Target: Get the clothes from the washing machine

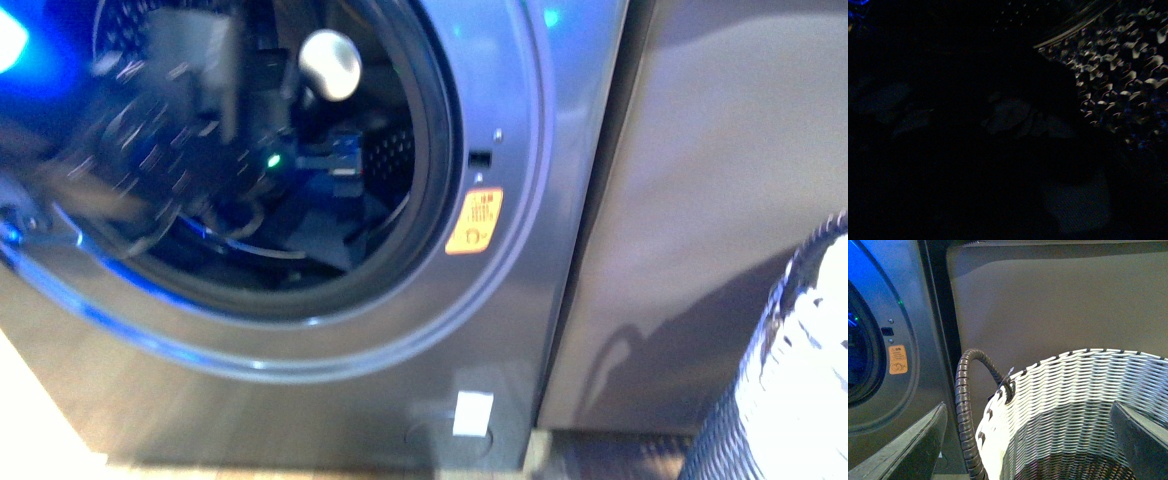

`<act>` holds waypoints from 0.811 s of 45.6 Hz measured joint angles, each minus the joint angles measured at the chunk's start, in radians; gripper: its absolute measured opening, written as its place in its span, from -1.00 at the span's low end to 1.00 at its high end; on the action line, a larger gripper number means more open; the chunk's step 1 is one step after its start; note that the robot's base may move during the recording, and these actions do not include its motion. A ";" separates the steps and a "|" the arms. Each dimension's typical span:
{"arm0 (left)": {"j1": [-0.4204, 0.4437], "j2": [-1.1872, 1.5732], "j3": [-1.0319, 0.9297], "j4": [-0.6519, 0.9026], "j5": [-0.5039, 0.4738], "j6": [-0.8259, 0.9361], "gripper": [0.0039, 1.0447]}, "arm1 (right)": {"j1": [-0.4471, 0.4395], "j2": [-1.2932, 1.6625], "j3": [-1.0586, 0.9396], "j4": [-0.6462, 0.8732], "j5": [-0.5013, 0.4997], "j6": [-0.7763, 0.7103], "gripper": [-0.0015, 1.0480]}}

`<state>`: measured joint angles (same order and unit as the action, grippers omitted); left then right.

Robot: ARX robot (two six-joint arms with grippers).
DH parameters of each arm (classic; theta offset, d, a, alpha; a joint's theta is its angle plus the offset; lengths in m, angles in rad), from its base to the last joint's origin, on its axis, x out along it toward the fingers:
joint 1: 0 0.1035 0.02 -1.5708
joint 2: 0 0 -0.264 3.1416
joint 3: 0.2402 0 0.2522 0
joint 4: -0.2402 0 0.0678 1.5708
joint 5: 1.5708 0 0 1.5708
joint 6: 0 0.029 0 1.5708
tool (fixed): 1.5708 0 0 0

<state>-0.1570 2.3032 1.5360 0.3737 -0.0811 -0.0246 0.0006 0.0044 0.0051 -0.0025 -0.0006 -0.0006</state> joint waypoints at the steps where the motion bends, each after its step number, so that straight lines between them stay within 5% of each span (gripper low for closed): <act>1: 0.000 0.012 0.017 -0.014 -0.004 0.002 0.88 | 0.000 0.000 0.000 0.000 0.000 0.000 0.86; 37: 0.016 0.272 0.500 -0.570 -0.001 0.005 0.88 | 0.000 0.000 0.000 0.000 0.000 0.000 0.86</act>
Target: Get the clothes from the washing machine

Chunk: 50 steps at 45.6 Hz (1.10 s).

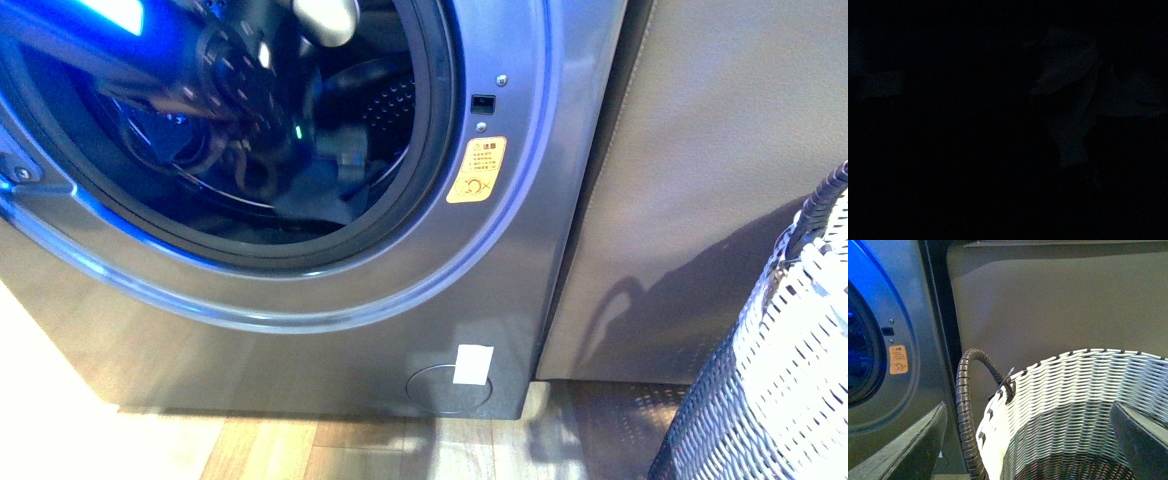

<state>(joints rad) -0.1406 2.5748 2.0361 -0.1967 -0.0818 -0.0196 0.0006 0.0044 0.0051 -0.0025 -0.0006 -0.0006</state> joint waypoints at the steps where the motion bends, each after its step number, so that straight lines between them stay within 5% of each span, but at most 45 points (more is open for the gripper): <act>1: 0.000 0.000 0.003 -0.010 0.003 -0.002 0.88 | 0.000 0.000 0.000 0.000 0.000 0.000 0.86; 10: -0.002 0.000 0.007 -0.040 0.010 0.006 0.76 | 0.000 0.000 0.000 0.000 0.000 0.000 0.86; 37: -0.011 -0.048 -0.125 0.093 -0.045 0.011 -0.90 | 0.000 0.000 0.000 0.000 0.000 0.000 0.86; 50: -0.009 -0.166 -0.304 0.222 -0.058 -0.001 -0.90 | 0.000 0.000 0.000 0.000 0.000 0.000 0.86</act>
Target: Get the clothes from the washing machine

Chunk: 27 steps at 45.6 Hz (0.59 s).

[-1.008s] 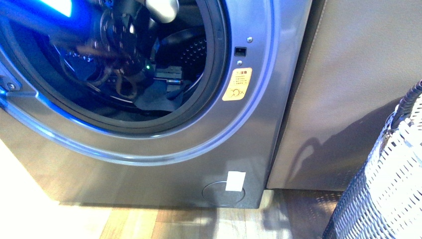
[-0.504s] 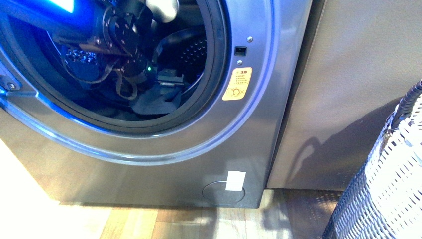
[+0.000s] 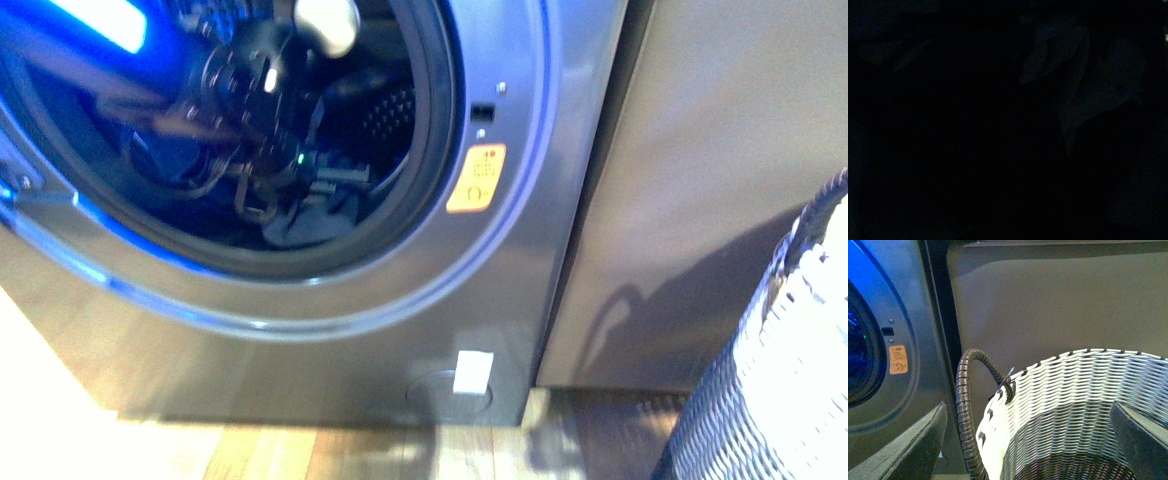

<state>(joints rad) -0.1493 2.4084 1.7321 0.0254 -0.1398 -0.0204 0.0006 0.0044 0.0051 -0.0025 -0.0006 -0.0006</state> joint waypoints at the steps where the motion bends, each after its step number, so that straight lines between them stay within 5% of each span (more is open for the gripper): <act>1: 0.001 -0.014 -0.017 0.011 0.000 0.000 -0.90 | 0.000 0.000 0.000 0.000 0.000 0.000 0.86; 27: 0.005 -0.506 -0.616 0.301 0.114 0.029 -0.90 | 0.000 0.000 0.000 0.000 0.000 0.000 0.86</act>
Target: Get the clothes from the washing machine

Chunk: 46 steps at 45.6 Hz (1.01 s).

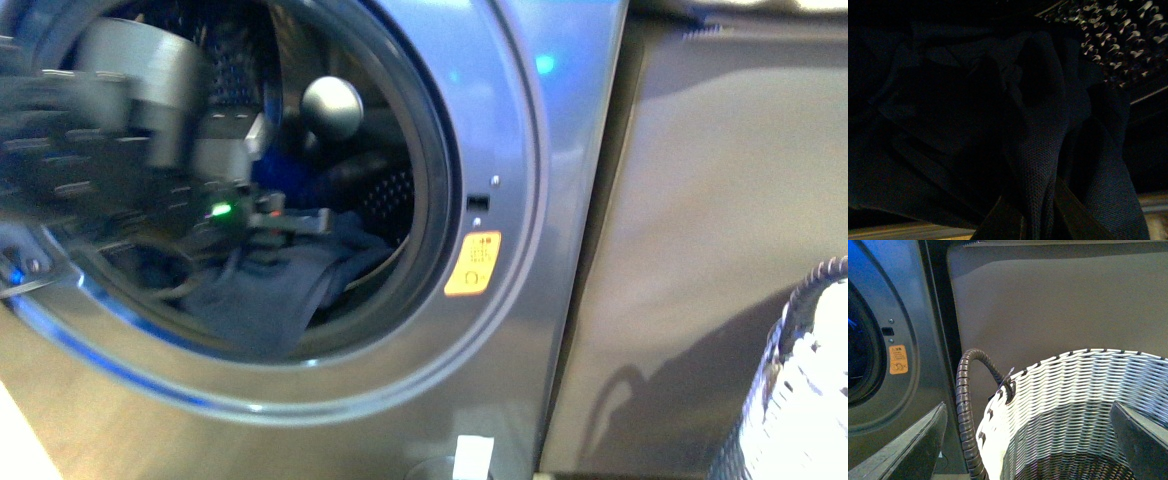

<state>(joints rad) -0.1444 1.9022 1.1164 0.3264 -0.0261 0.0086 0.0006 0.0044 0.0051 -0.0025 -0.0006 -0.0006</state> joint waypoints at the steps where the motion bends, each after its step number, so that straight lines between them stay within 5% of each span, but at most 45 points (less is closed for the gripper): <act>1: 0.002 -0.021 -0.016 0.006 0.007 0.002 -0.90 | 0.000 0.000 0.000 0.000 0.000 0.000 0.86; 24: 0.028 -0.523 -0.159 0.069 0.202 -0.003 -0.90 | 0.000 0.000 0.000 0.000 0.000 0.000 0.86; 46: -0.149 -0.678 0.012 0.106 0.262 -0.038 -0.90 | 0.000 0.000 0.000 0.000 0.000 0.000 0.86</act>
<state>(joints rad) -0.2932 1.2243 1.1282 0.4328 0.2363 -0.0296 0.0006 0.0044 0.0051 -0.0025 -0.0006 -0.0006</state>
